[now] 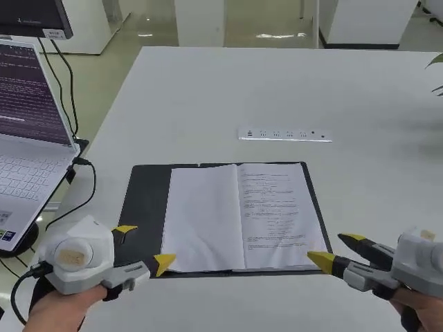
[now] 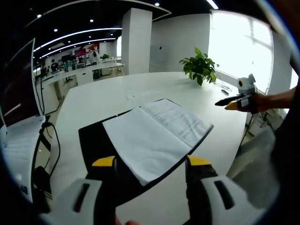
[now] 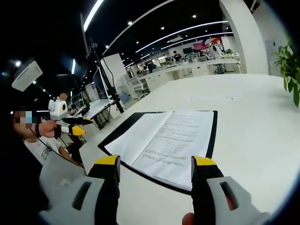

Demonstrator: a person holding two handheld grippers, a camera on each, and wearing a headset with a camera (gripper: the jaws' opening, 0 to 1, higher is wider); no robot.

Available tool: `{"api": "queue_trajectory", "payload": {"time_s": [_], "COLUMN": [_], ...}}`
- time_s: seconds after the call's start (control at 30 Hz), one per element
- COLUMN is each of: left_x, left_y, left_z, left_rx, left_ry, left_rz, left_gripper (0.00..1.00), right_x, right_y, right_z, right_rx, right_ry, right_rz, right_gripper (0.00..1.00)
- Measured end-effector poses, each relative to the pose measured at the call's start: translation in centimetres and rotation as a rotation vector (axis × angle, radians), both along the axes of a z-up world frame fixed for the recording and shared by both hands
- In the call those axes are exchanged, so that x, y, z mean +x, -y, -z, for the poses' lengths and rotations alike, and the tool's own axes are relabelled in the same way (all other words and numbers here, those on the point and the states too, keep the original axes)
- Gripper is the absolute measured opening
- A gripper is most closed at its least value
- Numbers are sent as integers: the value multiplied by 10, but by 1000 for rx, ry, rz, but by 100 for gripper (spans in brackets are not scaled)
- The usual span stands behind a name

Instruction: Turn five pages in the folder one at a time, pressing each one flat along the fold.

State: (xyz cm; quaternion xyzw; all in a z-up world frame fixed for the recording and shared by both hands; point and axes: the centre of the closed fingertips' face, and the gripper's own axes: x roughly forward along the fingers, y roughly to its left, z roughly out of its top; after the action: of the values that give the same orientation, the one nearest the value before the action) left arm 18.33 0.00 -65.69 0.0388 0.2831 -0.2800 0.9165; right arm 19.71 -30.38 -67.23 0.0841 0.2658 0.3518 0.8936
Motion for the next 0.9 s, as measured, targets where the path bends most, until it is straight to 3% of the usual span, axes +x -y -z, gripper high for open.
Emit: {"api": "queue_trajectory", "payload": {"time_s": [0.13,0.43,0.63,0.9], "left_x": [-5,-9,-8,4], "left_y": [-2,0,18,48], "left_z": [-4,2,7,8], "left_rx": [-22,-1,8,13], "left_ry": [4,-19,-37,-34], "left_rz": [-14,-4,37,89], "left_gripper": [65,69,68,68], "right_x": [-9,-22,-24,-29], "right_y": [3,8,15,22], "right_z": [2,-3,-5,-3], "right_rx": [-20,-28,-13,-10], "right_ry": [-22,-20,-20,-20], "right_rz": [16,50,85,102], "right_gripper": [64,70,71,77]}}
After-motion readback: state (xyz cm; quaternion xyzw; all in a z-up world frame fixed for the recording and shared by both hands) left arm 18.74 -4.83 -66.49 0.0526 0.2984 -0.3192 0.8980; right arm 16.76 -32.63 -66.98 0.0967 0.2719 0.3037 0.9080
